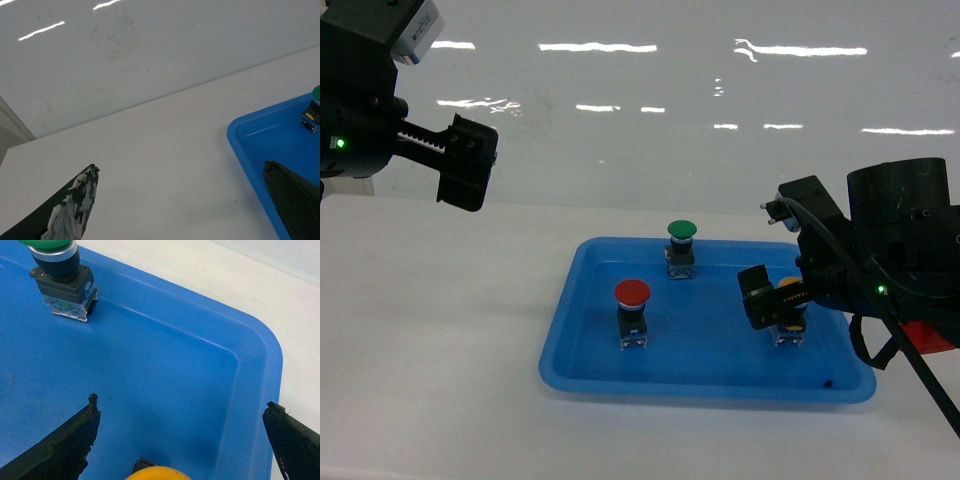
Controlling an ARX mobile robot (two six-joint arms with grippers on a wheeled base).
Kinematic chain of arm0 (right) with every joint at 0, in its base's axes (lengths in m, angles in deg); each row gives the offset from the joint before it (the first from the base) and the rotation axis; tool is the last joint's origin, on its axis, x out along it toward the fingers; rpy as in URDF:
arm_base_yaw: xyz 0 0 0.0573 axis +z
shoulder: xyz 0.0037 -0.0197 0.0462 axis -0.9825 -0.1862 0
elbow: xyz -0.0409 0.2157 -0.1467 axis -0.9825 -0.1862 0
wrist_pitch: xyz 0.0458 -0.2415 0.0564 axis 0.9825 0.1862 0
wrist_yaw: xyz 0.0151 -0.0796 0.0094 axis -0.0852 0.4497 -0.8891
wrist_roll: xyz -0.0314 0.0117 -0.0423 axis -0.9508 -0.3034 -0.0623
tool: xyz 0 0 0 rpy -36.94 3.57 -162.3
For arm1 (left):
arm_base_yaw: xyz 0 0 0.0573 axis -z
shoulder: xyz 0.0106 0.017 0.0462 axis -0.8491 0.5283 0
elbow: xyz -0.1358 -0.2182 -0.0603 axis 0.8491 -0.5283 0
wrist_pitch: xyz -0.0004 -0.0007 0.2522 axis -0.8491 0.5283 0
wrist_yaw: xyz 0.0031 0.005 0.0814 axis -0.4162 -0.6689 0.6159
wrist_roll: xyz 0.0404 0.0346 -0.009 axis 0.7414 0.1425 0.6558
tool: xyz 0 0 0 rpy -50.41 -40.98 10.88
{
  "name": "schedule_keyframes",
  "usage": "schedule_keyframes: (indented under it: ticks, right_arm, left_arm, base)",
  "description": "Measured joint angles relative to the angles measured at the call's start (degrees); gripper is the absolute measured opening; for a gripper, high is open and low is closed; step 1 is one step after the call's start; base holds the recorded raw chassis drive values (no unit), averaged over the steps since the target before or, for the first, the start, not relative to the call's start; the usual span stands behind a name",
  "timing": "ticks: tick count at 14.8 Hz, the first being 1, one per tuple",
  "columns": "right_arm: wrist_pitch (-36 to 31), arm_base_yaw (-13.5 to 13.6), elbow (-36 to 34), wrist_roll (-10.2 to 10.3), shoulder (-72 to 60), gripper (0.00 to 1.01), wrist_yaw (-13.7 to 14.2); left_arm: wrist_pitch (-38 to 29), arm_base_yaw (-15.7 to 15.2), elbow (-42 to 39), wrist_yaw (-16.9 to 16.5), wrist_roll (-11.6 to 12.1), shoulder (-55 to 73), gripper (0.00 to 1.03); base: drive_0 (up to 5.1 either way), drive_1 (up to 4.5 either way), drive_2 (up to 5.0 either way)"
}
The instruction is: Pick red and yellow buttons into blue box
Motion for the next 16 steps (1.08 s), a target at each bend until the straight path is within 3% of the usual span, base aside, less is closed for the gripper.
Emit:
schedule_keyframes:
  ticks: [7,13,16]
  right_arm:
    - [-0.02,3.78,-0.85,0.24,-0.26,0.98,-0.46]
    - [-0.5,2.95,-1.55,0.31,-2.51,0.98,0.96]
    - [-1.46,2.97,-1.97,0.02,-3.63,0.98,3.48]
  left_arm:
    - [0.0,0.0,0.0,0.0,0.0,0.0,0.98]
    - [0.0,-0.02,0.0,0.0,0.0,0.0,0.98]
    - [-0.02,0.0,0.0,0.02,0.0,0.0,0.98]
  base:
    - [0.0,0.0,0.0]
    - [0.0,0.0,0.0]
    - [0.0,0.0,0.0]
